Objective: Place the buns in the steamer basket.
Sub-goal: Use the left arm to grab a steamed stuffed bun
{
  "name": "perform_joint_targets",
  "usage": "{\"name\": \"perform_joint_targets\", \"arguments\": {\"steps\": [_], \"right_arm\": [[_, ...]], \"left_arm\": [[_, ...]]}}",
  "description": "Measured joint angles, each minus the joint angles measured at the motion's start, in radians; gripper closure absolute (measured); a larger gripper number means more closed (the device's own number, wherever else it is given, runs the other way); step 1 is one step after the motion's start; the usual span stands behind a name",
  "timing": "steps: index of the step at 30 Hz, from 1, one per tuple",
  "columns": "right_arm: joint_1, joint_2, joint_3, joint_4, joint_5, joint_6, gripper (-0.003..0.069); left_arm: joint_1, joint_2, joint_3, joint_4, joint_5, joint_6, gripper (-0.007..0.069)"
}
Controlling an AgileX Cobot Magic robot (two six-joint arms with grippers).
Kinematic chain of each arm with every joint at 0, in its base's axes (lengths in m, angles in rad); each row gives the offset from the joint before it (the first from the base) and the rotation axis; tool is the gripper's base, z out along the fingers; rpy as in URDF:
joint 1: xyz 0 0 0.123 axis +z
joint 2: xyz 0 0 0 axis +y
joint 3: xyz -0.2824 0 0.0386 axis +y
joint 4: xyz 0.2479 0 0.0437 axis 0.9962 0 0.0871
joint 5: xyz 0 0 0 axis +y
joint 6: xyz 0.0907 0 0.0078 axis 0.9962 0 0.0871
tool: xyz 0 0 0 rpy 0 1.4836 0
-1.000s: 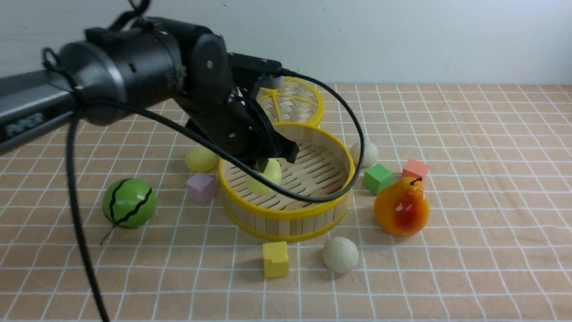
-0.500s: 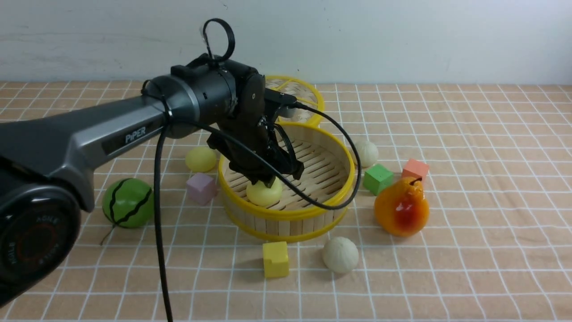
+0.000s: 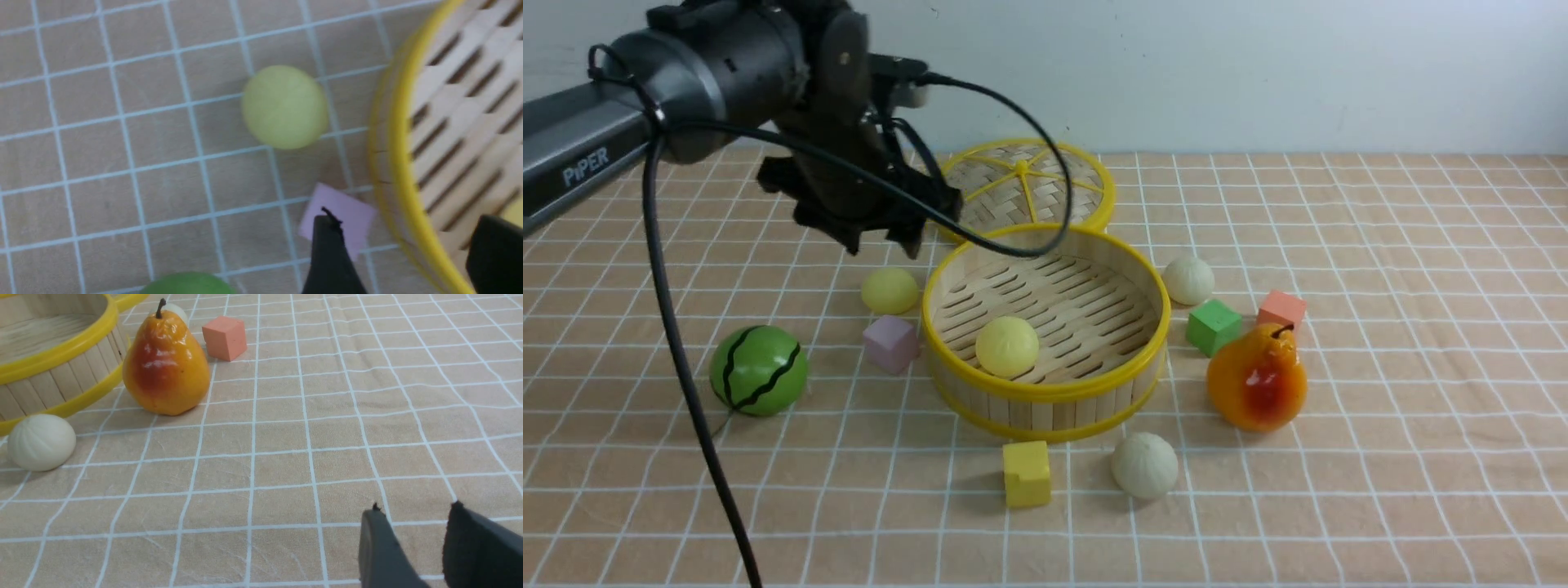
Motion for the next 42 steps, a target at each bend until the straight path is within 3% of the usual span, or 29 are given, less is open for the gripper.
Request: {"name": "perform_joint_targets", "arguments": {"steps": [5,14,30,38,42], "right_arm": [[0.0,0.0,0.0,0.0,0.0,0.0,0.042],[0.0,0.0,0.0,0.0,0.0,0.0,0.042],[0.0,0.0,0.0,-0.001,0.0,0.0,0.042],[0.0,0.0,0.0,-0.001,0.0,0.0,0.042],[0.0,0.0,0.0,-0.001,0.0,0.0,0.042]], "left_arm": [[0.059,0.068,0.004,-0.092,-0.064,0.079,0.0289],[0.082,0.119,0.004,-0.109,-0.228,0.138,0.0292],[0.082,0.187,0.004,-0.123,-0.303,0.151,0.03],[0.082,0.205,0.004,-0.085,-0.342,0.151,0.0404],[0.082,0.21,0.004,-0.079,-0.357,0.151,0.042]]}}
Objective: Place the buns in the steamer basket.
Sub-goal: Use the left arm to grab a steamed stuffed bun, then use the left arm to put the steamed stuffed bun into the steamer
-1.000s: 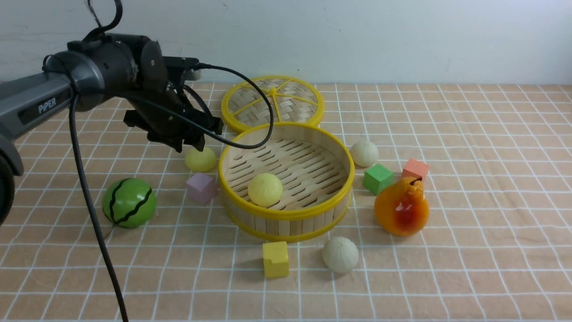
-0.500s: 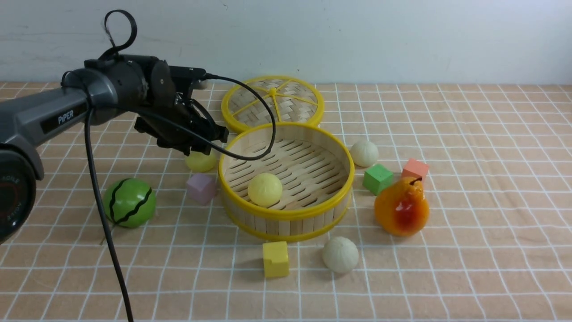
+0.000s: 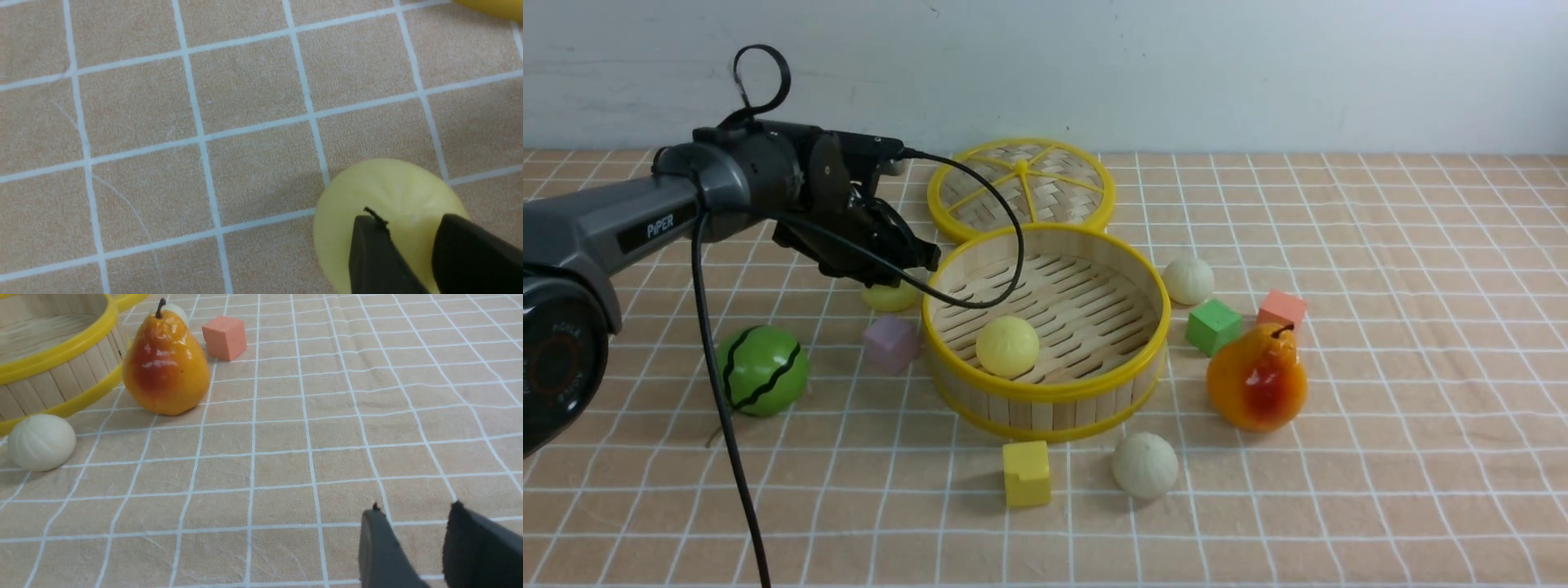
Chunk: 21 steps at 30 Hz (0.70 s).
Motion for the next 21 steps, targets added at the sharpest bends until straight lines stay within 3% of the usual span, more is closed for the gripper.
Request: {"name": "perform_joint_targets", "arguments": {"steps": [4,7,8,11,21], "right_arm": [[0.0,0.0,0.0,0.0,0.0,0.0,0.042],[0.0,0.0,0.0,0.0,0.0,0.0,0.042],[0.0,0.0,0.0,0.0,0.0,0.0,0.042],[0.0,0.0,0.0,0.0,0.0,0.0,0.042],[0.0,0.0,0.0,0.0,0.0,0.0,0.042]], "left_arm": [[0.0,0.0,0.0,0.001,-0.004,0.0,0.0431],[0.0,0.0,0.0,0.001,-0.004,0.0,0.0486],[0.0,0.0,0.0,0.001,-0.003,0.0,0.0571],[0.0,0.0,0.0,0.002,-0.001,0.0,0.0638],[0.0,-0.11,0.003,0.058,0.094,0.0,0.0638]]}}
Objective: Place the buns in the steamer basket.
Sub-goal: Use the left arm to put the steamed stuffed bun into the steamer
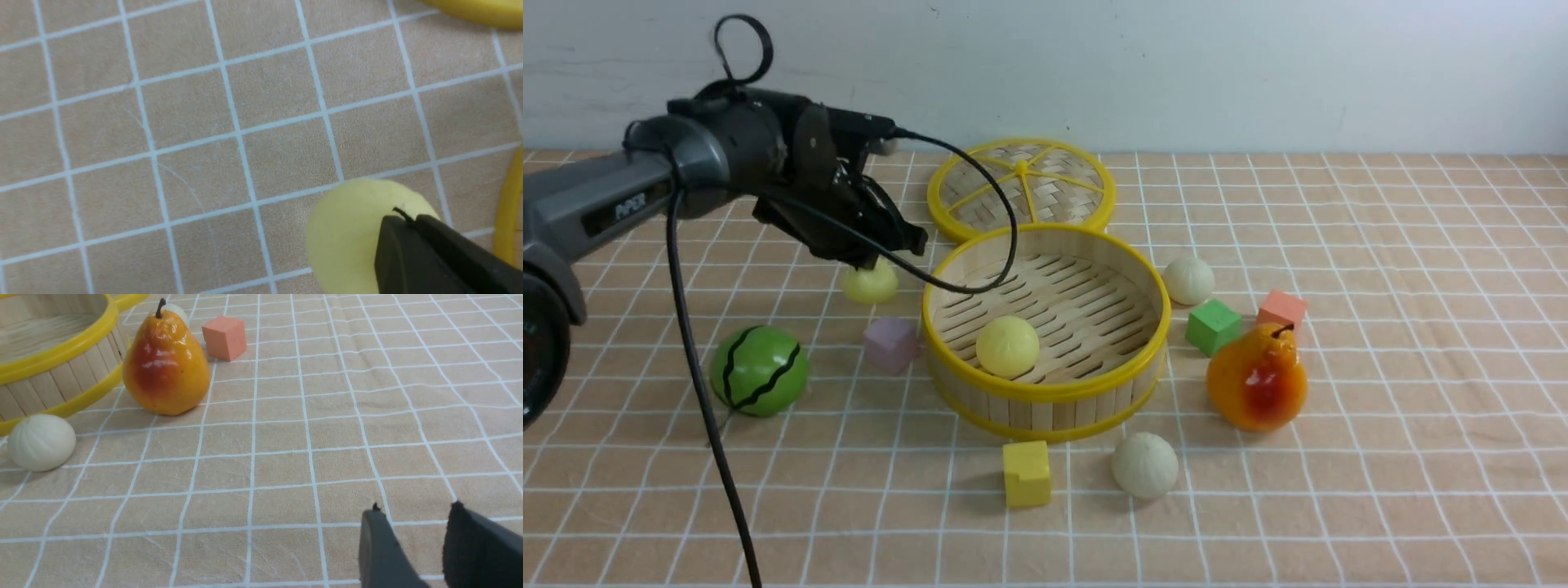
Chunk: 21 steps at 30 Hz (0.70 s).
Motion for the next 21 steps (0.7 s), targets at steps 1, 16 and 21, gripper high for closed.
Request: {"name": "perform_joint_targets", "arguments": {"steps": [1,16,21], "right_arm": [[0.0,0.0,0.0,0.0,0.0,0.0,0.042],[0.0,0.0,0.0,0.0,0.0,0.0,0.042],[0.0,0.0,0.0,0.0,0.0,0.0,0.042]], "left_arm": [[0.0,-0.02,0.0,0.001,0.007,0.0,0.0638],[-0.205,-0.131,-0.001,-0.113,0.056,0.127,0.0638],[-0.217,-0.062,-0.001,-0.098,-0.031,0.128,0.0638]]}}
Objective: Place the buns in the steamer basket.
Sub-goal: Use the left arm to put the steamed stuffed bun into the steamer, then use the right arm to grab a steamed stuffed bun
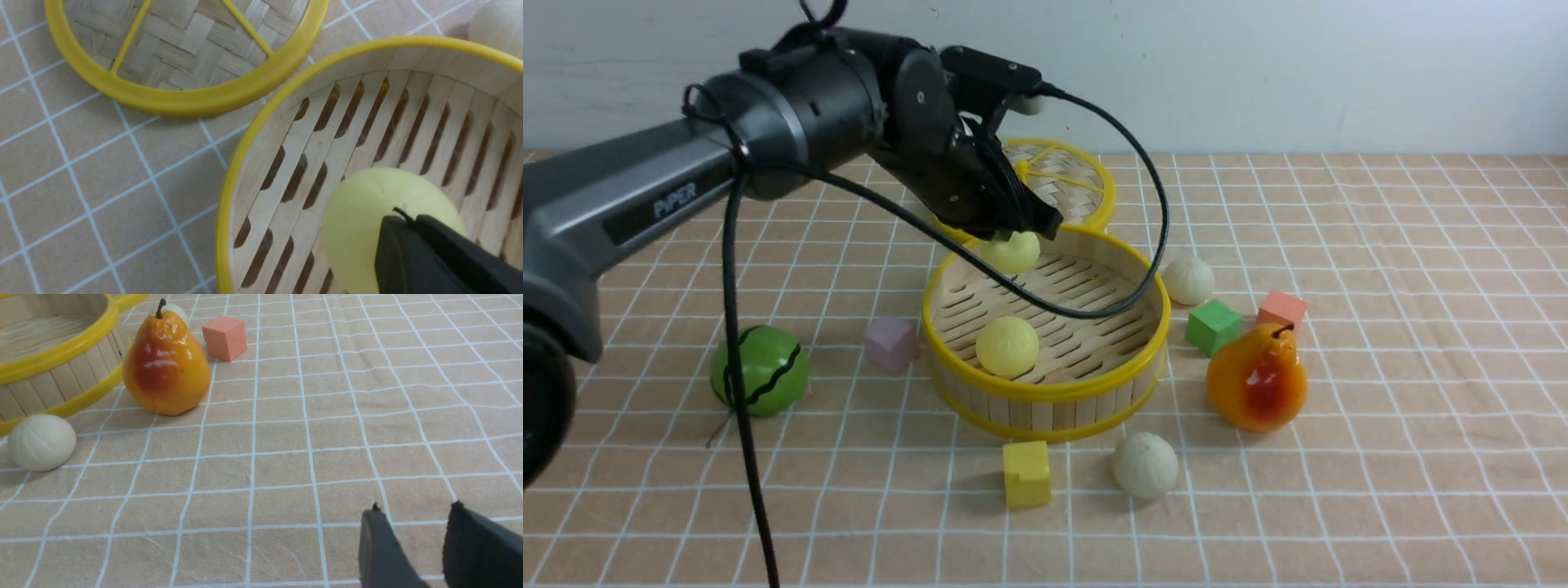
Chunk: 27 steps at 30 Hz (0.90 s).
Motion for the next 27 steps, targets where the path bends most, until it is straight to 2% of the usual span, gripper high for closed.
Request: {"name": "perform_joint_targets", "arguments": {"steps": [5,9,13,14,15,16,19,22,23,24,26,27], "right_arm": [[0.0,0.0,0.0,0.0,0.0,0.0,0.042],[0.0,0.0,0.0,0.0,0.0,0.0,0.042],[0.0,0.0,0.0,0.0,0.0,0.0,0.042],[0.0,0.0,0.0,0.0,0.0,0.0,0.042],[0.0,0.0,0.0,0.0,0.0,0.0,0.042],[0.0,0.0,0.0,0.0,0.0,0.0,0.042],[0.0,0.0,0.0,0.0,0.0,0.0,0.042],[0.0,0.0,0.0,0.0,0.0,0.0,0.042],[0.0,0.0,0.0,0.0,0.0,0.0,0.042],[0.0,0.0,0.0,0.0,0.0,0.0,0.042],[0.0,0.0,0.0,0.0,0.0,0.0,0.042],[0.0,0.0,0.0,0.0,0.0,0.0,0.042]], "left_arm": [[0.003,0.075,0.0,0.016,-0.063,0.0,0.0635],[0.004,0.106,0.001,0.039,-0.066,0.001,0.059],[0.004,0.113,0.001,0.058,-0.037,-0.008,0.0406],[0.004,0.113,0.001,0.058,-0.037,-0.011,0.0406],[0.004,0.108,0.001,0.062,-0.009,-0.034,0.0321],[0.003,0.099,0.001,0.064,0.014,-0.05,0.0271],[0.003,0.029,0.003,0.066,0.108,-0.119,0.019],[-0.001,-0.056,0.003,0.068,0.157,-0.168,0.0225],[-0.003,-0.096,0.003,0.068,0.173,-0.183,0.0261],[-0.007,-0.197,0.016,0.066,0.194,-0.205,0.0381],[-0.008,-0.27,0.035,0.059,0.195,-0.209,0.0462],[-0.008,-0.358,0.08,0.046,0.193,-0.212,0.0582]]}}
